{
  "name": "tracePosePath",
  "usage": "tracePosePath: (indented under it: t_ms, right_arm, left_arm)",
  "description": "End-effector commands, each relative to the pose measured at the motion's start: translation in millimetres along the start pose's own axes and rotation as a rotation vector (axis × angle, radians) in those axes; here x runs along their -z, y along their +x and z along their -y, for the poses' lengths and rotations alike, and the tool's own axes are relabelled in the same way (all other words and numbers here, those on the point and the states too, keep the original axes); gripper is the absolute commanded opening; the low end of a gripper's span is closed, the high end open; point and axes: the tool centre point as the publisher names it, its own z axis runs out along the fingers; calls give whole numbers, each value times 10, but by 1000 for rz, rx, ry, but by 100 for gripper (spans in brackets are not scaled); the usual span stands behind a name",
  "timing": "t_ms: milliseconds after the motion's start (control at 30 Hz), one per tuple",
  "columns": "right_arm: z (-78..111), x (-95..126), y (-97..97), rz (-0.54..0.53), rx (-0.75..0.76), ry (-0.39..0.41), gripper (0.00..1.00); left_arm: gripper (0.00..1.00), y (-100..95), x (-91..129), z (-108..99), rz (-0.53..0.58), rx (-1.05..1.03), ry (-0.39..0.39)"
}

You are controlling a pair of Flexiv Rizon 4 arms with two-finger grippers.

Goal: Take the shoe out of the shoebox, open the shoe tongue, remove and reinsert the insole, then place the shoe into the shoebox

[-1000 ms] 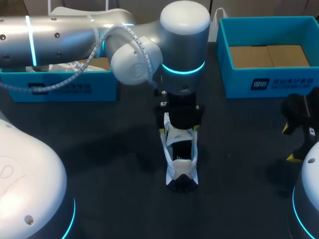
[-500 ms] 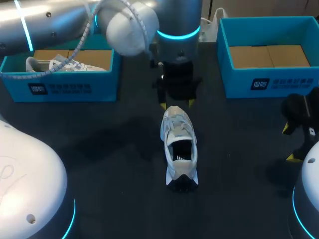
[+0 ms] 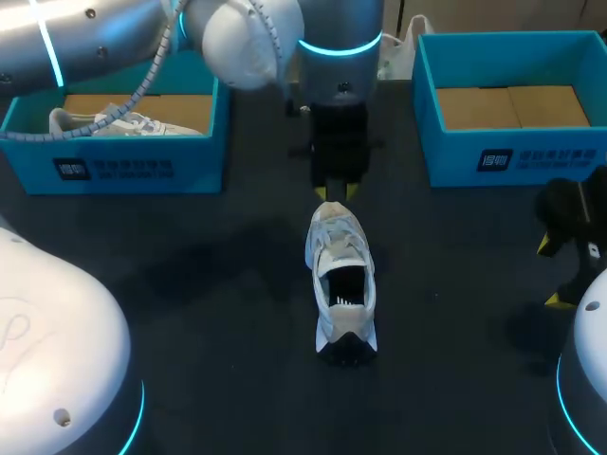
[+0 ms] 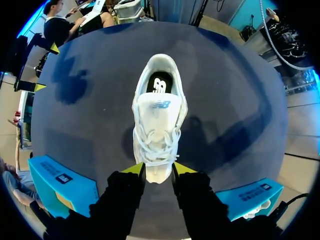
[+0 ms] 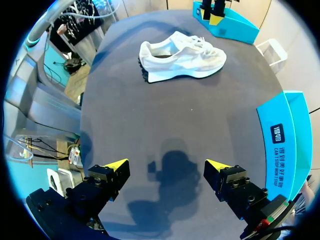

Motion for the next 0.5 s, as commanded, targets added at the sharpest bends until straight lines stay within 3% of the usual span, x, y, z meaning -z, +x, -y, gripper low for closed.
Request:
tracePosePath:
  t_ms: [33, 233, 367, 500]
  right_arm:
    - [-4, -9, 9, 3, -1, 3, 100]
    - [-4, -9, 9, 3, -1, 3, 100]
    - [-4, -9, 9, 3, -1, 3, 100]
    - [-4, -9, 9, 3, -1, 3, 100]
  left_arm:
    - [34, -4, -29, 90, -1, 0, -1]
    - [35, 18, -106, 268, -18, -18, 26]
    - [34, 23, -277, 472, -25, -48, 47]
    - [33, -9, -421, 546, -27, -60, 69]
